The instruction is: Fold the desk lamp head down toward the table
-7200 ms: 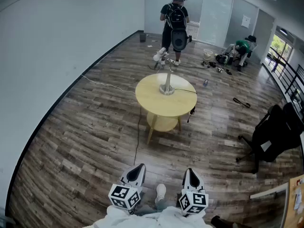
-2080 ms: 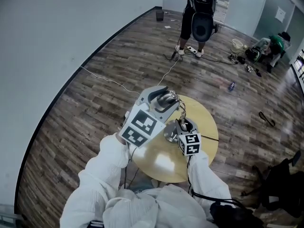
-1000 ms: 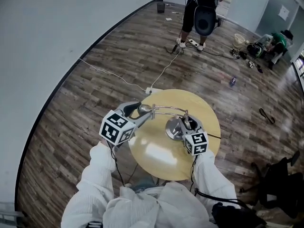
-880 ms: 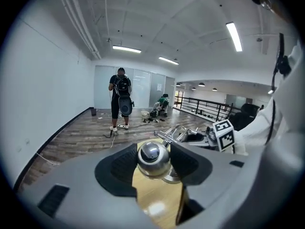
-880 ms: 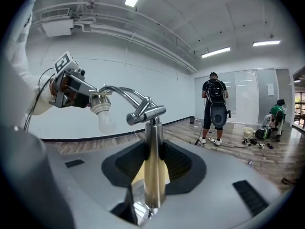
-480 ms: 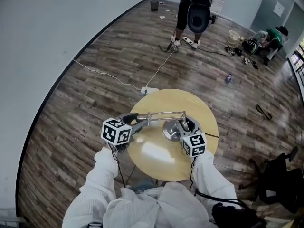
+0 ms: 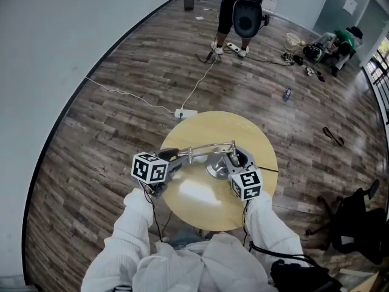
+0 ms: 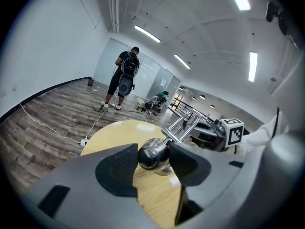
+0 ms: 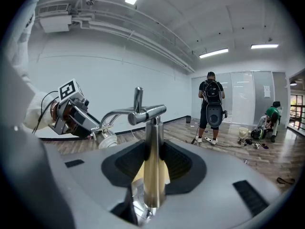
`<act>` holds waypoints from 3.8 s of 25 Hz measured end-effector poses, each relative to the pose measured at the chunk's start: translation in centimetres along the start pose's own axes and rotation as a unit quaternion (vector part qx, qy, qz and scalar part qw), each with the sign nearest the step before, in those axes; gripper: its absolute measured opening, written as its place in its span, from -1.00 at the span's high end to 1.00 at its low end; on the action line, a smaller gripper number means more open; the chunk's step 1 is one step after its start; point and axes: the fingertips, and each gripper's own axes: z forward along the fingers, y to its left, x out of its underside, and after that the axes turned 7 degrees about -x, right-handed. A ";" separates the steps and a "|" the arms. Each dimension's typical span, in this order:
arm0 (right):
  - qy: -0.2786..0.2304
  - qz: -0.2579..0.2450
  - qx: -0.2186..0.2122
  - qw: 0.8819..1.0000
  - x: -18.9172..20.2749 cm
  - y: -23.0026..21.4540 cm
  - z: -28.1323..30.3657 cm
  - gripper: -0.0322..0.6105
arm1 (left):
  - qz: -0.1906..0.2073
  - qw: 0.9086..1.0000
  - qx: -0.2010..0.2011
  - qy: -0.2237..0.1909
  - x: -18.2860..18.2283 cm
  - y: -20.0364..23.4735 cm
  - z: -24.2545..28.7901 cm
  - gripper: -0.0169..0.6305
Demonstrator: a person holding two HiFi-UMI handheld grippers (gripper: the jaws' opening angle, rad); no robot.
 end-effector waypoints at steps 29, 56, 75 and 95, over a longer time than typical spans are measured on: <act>0.012 0.005 0.001 1.000 -0.1 0.1 0.5 0.51 | -0.031 0.998 0.042 0.044 3.1 0.1 5.1 0.44; 0.004 0.046 0.077 0.996 3.5 0.5 -5.7 0.51 | 0.091 0.982 -0.089 -0.136 0.7 -6.2 -1.3 0.43; 0.004 0.058 0.116 0.992 4.9 7.6 -11.2 0.87 | 0.047 0.975 -0.157 -0.149 6.9 -15.7 -1.4 0.95; -0.030 0.096 0.144 0.985 5.4 16.2 -21.5 0.87 | 0.015 0.968 -0.164 -0.190 12.4 -21.0 -13.7 0.95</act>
